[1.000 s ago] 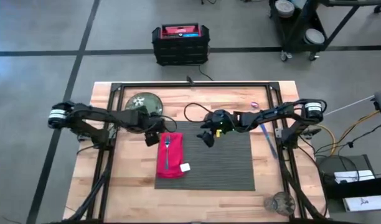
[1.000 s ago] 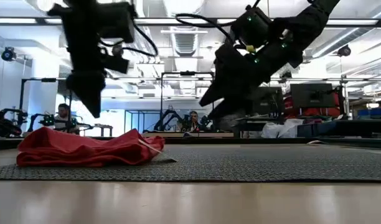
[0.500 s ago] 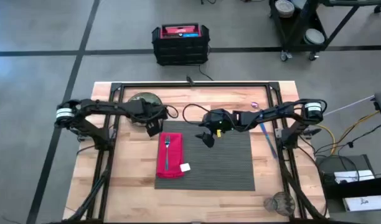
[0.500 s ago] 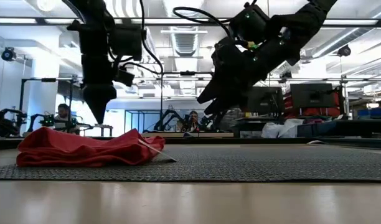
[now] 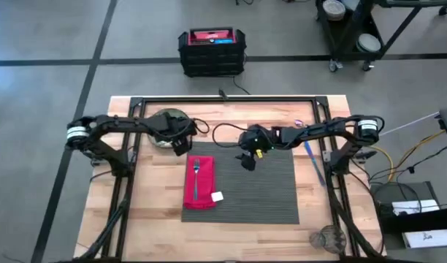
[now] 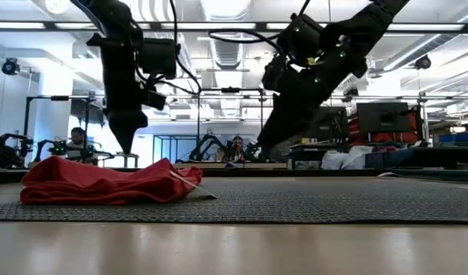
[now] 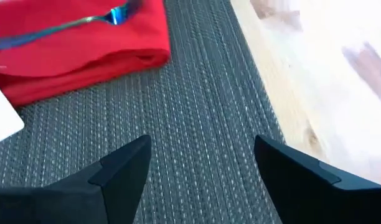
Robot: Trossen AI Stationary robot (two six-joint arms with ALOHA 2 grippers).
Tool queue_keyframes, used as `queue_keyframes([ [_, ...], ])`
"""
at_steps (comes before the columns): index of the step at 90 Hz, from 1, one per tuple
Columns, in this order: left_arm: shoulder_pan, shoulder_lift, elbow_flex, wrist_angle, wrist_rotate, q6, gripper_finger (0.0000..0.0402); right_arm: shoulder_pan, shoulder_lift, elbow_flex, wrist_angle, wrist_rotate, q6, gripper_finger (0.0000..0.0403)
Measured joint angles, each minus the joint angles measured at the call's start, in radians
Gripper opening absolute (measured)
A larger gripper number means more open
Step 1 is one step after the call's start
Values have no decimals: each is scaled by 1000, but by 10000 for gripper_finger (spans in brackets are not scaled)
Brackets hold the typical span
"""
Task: Set table place
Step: Put the green plate in the center of the gray table mat
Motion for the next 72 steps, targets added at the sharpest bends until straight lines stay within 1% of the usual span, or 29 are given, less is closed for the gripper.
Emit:
queue_keyframes([
  [8, 16, -5, -26, 11, 15, 8, 177, -14, 0, 9, -1, 1, -38, 277],
  [21, 59, -14, -90, 98, 123, 35, 183, -47, 0, 15, -1, 0, -67, 290],
  [35, 91, -14, -139, 147, 126, 69, 210, -85, 5, 15, 1, 2, -75, 300],
  [52, 85, -15, -142, 150, 135, 71, 232, -119, 60, 13, 16, -9, -137, 299],
  [65, 49, -16, -139, 144, 178, 62, 226, -122, 106, 13, -3, -34, -179, 287],
  [72, 27, -16, -121, 116, 189, 59, 219, -122, 119, 12, -2, -36, -204, 281],
])
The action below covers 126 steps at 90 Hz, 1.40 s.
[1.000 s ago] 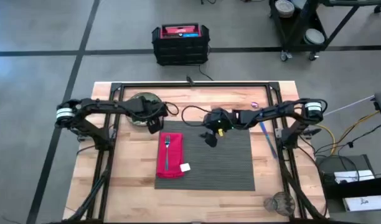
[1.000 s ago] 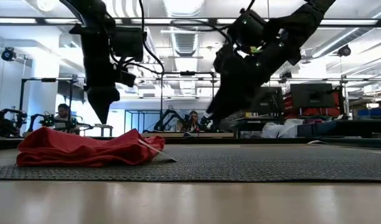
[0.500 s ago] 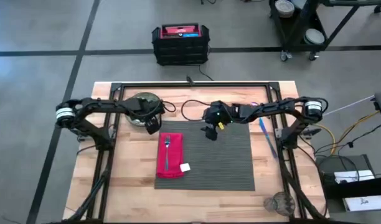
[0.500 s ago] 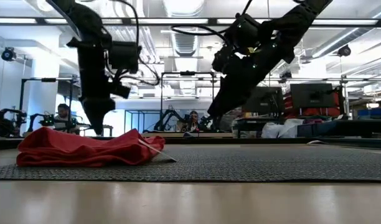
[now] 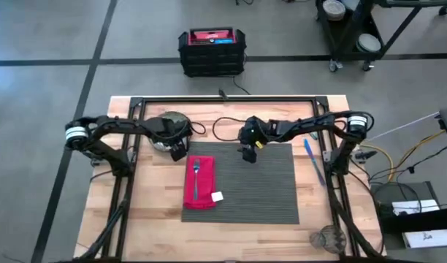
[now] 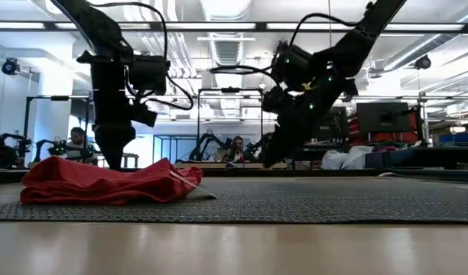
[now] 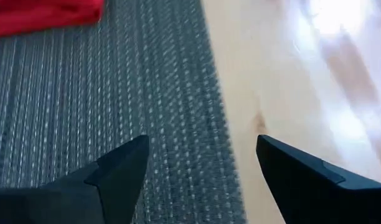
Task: Set table place
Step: Put the green plate in the center of the gray table mat
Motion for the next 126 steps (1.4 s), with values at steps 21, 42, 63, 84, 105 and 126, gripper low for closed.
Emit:
queue_keyframes([
  [21, -73, -10, 62, -53, 29, -79, 220, -3, -8, 0, 0, 1, -26, 270],
  [42, -183, 8, 12, -40, -52, -143, 232, -3, -14, 0, 3, 2, -37, 284],
  [63, -225, 12, -70, 55, -186, -177, 206, -3, -12, 0, 9, 2, -37, 289],
  [84, -226, 10, -169, 180, -283, -177, 161, -3, -12, 0, 20, 2, -37, 272],
  [105, -226, 10, -212, 268, -307, -153, 71, -3, -11, 0, 33, 3, -38, 257],
  [126, -222, 23, -221, 278, -426, -110, 16, -3, -11, 0, 31, 3, -38, 242],
])
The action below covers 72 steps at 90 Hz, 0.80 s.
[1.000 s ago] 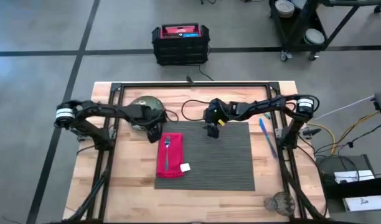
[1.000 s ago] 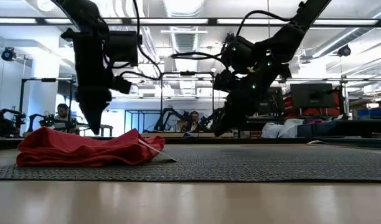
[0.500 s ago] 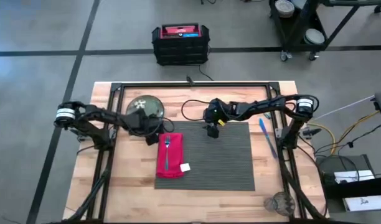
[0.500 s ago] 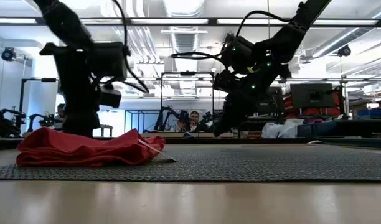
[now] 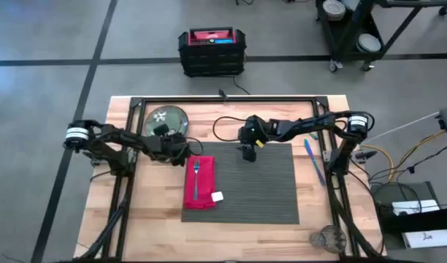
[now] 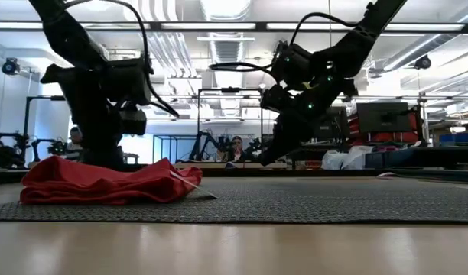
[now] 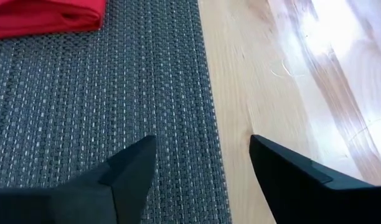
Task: Set table place
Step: Put the green plate in the center of the gray table mat
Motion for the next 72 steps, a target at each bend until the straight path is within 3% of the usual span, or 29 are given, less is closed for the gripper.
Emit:
queue_keyframes([
  [16, 0, -2, 36, -5, -19, 36, 5, 0, 0, 0, -2, 0, 3, 227],
  [42, -37, -8, 194, -82, 27, 85, 0, 2, -32, 0, -96, 0, 20, 209],
  [72, -152, 17, 407, -97, 62, 220, 1, 59, -222, 0, -335, -2, 94, 220],
])
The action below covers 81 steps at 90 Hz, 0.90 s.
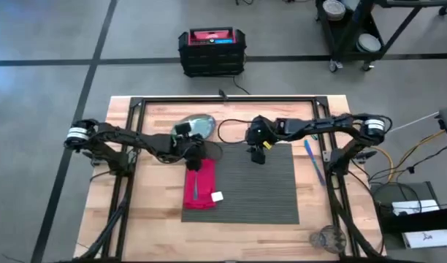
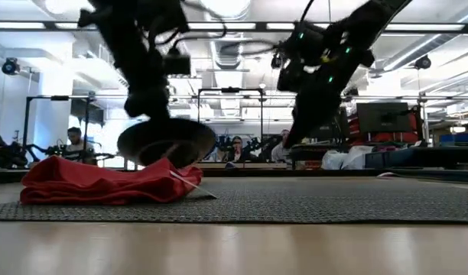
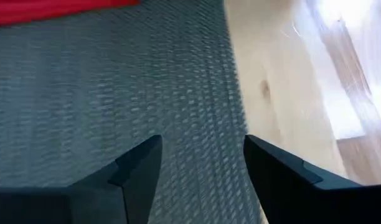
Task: Set table place
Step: Put the green plate in the center of the gray table mat
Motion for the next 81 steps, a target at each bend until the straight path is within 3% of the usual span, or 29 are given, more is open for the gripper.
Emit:
queue_keyframes([
  [21, -89, 103, 180, -5, -10, 84, 1, 107, -160, -1, -192, 1, 141, 235],
  [48, -226, 389, 464, -13, 19, 112, 1, 329, -350, -3, -390, 13, 345, 241],
  [81, -346, 682, 786, -101, 20, 82, 0, 619, -531, -82, -466, 267, 572, 216],
])
